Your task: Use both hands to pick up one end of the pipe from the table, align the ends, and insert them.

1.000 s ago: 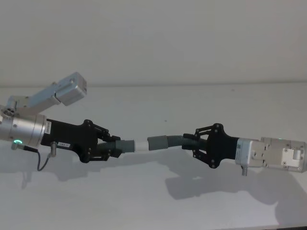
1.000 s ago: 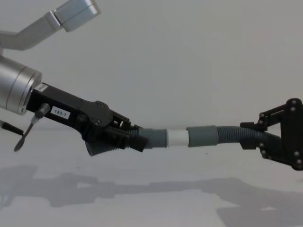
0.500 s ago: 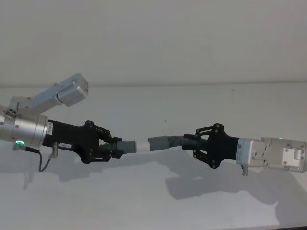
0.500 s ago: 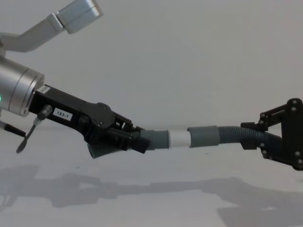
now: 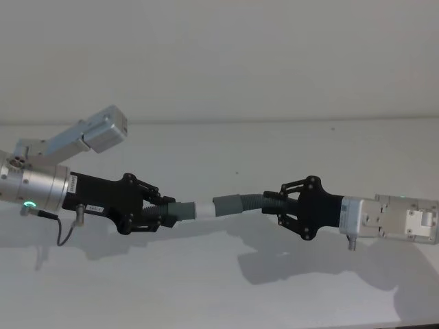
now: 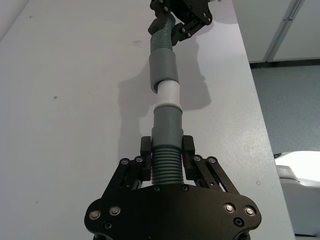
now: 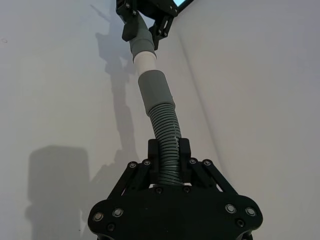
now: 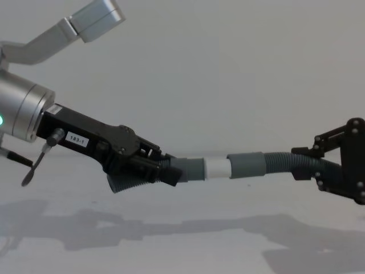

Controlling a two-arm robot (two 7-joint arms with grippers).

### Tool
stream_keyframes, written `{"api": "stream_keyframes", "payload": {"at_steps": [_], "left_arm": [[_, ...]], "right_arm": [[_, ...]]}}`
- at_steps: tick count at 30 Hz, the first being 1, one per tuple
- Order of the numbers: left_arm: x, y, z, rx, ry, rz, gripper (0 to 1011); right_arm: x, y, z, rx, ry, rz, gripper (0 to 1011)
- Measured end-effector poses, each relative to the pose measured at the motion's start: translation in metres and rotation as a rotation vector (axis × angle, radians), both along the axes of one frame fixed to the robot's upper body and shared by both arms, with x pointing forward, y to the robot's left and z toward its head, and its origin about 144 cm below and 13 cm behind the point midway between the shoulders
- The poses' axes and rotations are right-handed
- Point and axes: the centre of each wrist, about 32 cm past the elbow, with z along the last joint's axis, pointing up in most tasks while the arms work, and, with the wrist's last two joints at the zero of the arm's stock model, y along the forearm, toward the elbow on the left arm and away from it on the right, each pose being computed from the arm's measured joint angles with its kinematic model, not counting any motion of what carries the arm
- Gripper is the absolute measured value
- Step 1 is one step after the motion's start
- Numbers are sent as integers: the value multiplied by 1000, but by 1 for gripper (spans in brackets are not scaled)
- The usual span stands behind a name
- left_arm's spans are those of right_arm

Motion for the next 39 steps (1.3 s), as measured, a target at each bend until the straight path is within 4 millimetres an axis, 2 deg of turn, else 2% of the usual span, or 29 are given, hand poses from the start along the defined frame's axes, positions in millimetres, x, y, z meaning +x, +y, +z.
{"api": "stream_keyframes", "payload": {"at_steps": [39], "left_arm": [[2, 0, -2, -3, 2, -4, 327]], "right_arm": [[0, -6, -2, -2, 15, -3, 210]]}}
